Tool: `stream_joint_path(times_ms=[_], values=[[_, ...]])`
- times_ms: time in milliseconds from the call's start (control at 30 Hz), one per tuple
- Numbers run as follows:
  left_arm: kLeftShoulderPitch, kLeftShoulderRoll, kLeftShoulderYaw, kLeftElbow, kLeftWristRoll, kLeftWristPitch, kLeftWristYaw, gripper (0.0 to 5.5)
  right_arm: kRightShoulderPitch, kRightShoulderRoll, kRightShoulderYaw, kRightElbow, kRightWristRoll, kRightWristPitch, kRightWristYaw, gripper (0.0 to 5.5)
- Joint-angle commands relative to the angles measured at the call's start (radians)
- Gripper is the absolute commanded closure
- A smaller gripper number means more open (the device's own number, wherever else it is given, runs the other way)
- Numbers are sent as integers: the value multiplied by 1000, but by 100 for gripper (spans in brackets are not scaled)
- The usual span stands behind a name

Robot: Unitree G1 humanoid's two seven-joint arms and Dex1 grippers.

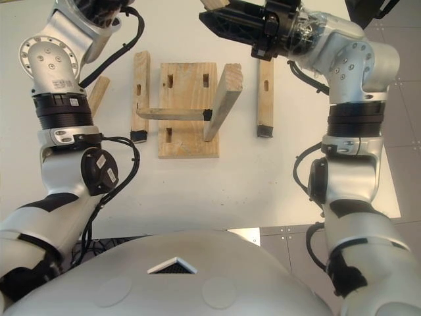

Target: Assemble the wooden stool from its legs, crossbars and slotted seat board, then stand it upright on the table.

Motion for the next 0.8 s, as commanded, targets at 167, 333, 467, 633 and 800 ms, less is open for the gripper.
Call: stream_joint_path(times_ms=[167, 333, 467, 633, 800], values=[[-14, -1, -1, 23, 12, -7, 13, 257, -5, 13, -9, -15, 30, 13, -24, 345], [-23, 10, 15, 53, 36, -55, 34, 335, -8, 14, -11, -7, 35, 6, -30, 345], [-18, 21, 0, 54, 64, -71, 24, 342, -22, 13, -9, 7, 33, 2, -28, 345], [-7, 31, -33, 45, 98, -88, -6, 342, -31, 10, -3, 9, 28, -2, -22, 345], [-25, 37, -14, 84, 121, -143, -3, 342, -42, 10, 14, 41, 2, -4, -32, 273]])
